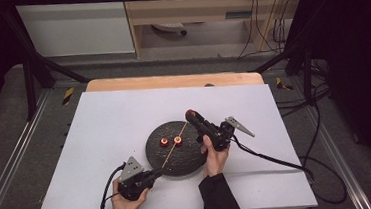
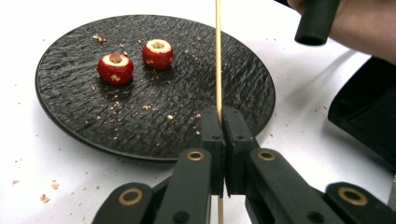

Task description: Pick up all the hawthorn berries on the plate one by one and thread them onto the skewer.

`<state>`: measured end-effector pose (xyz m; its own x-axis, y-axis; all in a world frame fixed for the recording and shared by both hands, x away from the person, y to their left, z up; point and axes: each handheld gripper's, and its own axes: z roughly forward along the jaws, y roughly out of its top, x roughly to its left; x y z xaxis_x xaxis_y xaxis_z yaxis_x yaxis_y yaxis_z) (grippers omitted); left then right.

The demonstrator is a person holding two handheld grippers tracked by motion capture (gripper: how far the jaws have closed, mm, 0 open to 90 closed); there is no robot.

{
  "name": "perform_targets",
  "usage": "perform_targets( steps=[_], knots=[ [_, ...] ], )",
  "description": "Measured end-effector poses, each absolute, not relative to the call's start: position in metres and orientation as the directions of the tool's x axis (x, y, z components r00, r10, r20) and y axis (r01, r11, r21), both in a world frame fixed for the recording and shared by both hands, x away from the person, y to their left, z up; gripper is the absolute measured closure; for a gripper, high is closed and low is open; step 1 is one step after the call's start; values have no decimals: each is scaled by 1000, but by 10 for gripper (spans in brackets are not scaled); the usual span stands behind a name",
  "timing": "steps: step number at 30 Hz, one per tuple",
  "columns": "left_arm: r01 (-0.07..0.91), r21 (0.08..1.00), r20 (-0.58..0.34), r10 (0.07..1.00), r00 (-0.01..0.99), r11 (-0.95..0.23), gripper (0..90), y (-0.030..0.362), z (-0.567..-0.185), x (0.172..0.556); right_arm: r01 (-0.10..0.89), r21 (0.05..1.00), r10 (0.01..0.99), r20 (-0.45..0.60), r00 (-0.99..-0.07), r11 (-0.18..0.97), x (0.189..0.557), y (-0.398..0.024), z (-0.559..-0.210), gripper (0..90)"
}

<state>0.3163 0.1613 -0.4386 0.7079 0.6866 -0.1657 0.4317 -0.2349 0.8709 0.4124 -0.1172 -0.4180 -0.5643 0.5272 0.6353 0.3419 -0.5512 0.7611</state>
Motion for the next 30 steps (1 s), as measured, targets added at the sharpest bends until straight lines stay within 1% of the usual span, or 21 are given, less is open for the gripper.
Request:
perform_targets(
  steps=[7, 14, 17, 30],
  knots=[
    [438, 876, -168, 723, 670, -202, 882, 149, -437, 310, 344, 763, 522, 633, -572, -547, 408, -115, -421, 622],
    [440, 879, -179, 725, 665, -187, 882, 140, -430, 314, 357, 764, 513, 632, -580, -537, 403, -114, -423, 622],
    [440, 880, -188, 722, 666, -176, 882, 136, -424, 318, 361, 766, 510, 630, -585, -532, 400, -113, -424, 622],
    [421, 889, -175, 714, 678, -182, 883, 118, -404, 345, 396, 775, 501, 625, -599, -493, 391, -113, -424, 622]
  ],
)
